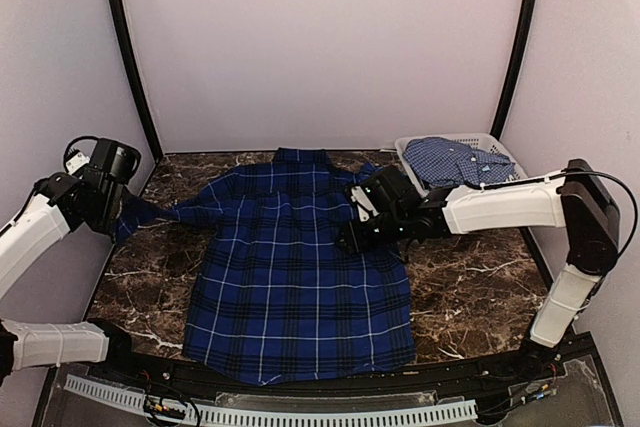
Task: Fold and stack the long sleeve shirts
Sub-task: Pick up the sleeve from the center of the board, then place the sleeve at the center of the board.
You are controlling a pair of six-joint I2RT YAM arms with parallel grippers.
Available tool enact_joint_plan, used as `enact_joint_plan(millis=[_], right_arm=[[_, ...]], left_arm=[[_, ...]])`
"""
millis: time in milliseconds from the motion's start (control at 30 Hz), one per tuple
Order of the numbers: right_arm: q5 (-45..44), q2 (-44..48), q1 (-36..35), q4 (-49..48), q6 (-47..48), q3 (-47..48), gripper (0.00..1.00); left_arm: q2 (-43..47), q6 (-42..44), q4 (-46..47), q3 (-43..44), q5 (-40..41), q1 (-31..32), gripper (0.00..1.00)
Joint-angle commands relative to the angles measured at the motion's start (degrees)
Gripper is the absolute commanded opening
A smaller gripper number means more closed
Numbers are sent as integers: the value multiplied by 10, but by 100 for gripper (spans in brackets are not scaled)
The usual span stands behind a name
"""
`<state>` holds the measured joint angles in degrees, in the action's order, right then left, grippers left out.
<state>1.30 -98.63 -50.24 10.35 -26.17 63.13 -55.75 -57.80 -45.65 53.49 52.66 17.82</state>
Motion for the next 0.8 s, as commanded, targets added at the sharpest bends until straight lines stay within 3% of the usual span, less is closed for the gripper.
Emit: enact_joint_plan(millis=[0, 100, 200, 367, 600, 767], right_arm=[[-28, 28, 1, 7, 8, 34, 49], [-40, 30, 2, 13, 13, 50, 49], [-49, 34, 1, 17, 16, 65, 50], [-69, 42, 4, 26, 25, 86, 50], [-93, 61, 11, 33, 32, 96, 50], [-106, 78, 14, 29, 32, 86, 49]], left_arm=[[6, 253, 184, 46, 56, -3, 0], [11, 388, 321, 53, -6, -3, 0], [17, 461, 398, 51, -77, -3, 0], [36, 565, 515, 20, -329, -3, 0], [-8, 582, 473, 49, -685, -3, 0], [-84, 545, 411, 70, -849, 23, 0]])
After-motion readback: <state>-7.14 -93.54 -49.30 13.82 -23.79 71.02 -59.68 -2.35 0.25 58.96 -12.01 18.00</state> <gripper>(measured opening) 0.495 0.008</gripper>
